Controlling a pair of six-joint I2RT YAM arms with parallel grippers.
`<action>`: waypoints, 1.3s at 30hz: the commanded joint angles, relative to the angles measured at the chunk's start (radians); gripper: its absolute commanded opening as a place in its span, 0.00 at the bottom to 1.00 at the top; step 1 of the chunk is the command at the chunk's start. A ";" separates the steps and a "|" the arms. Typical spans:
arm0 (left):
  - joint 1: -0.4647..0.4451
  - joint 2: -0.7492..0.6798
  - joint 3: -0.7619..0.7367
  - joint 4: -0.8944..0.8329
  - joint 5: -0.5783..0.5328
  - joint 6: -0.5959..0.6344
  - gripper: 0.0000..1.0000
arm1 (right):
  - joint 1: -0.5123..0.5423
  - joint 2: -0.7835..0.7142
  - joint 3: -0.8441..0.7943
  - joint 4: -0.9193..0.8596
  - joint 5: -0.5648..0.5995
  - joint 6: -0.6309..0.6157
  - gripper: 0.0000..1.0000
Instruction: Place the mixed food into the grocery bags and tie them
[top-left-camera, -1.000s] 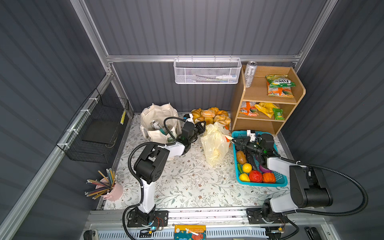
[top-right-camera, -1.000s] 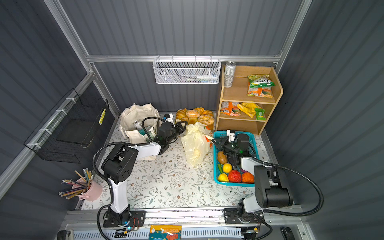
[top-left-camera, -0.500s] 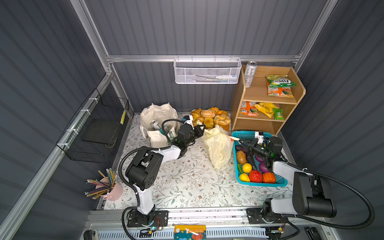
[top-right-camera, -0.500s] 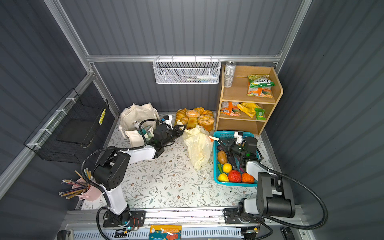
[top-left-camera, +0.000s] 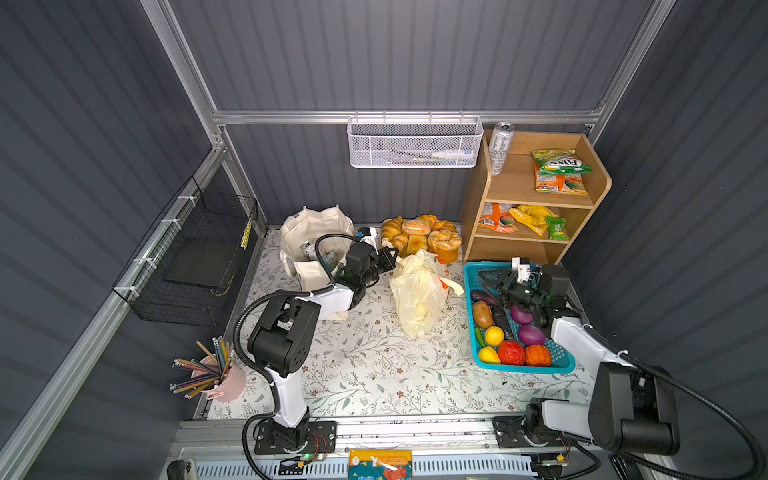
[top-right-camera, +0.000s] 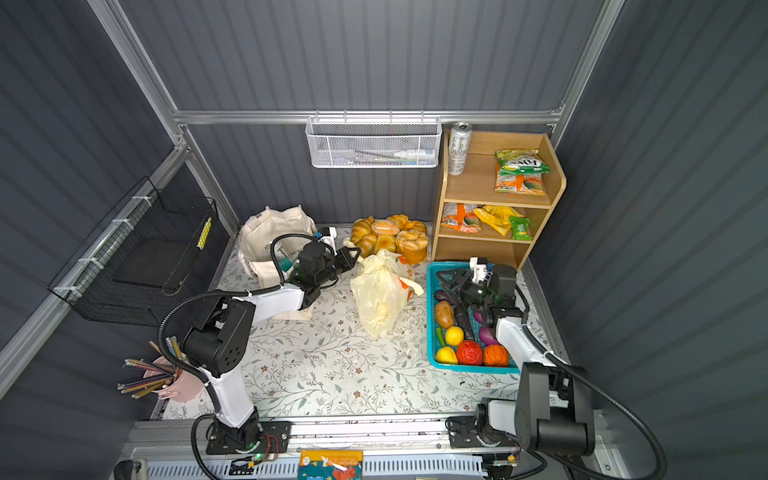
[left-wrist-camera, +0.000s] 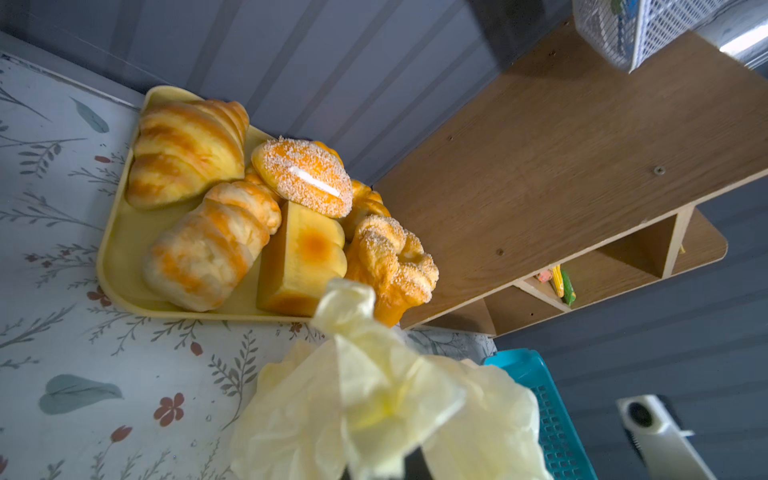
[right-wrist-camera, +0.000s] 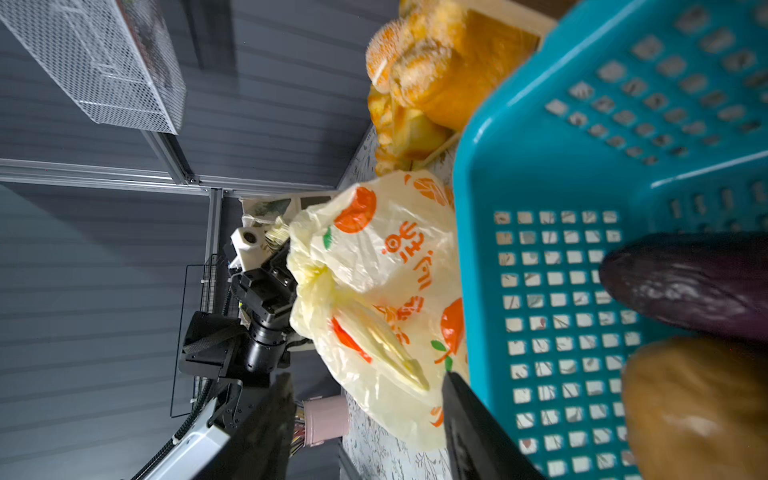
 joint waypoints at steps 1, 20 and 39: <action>-0.015 -0.037 -0.016 -0.025 0.029 0.066 0.00 | 0.073 -0.041 0.166 -0.336 0.138 -0.248 0.64; -0.038 -0.051 0.003 -0.064 0.037 0.107 0.01 | 0.441 0.300 0.645 -0.693 0.390 -0.523 0.77; -0.038 -0.033 0.040 -0.086 0.063 0.119 0.03 | 0.605 0.583 0.871 -0.883 0.643 -0.634 0.84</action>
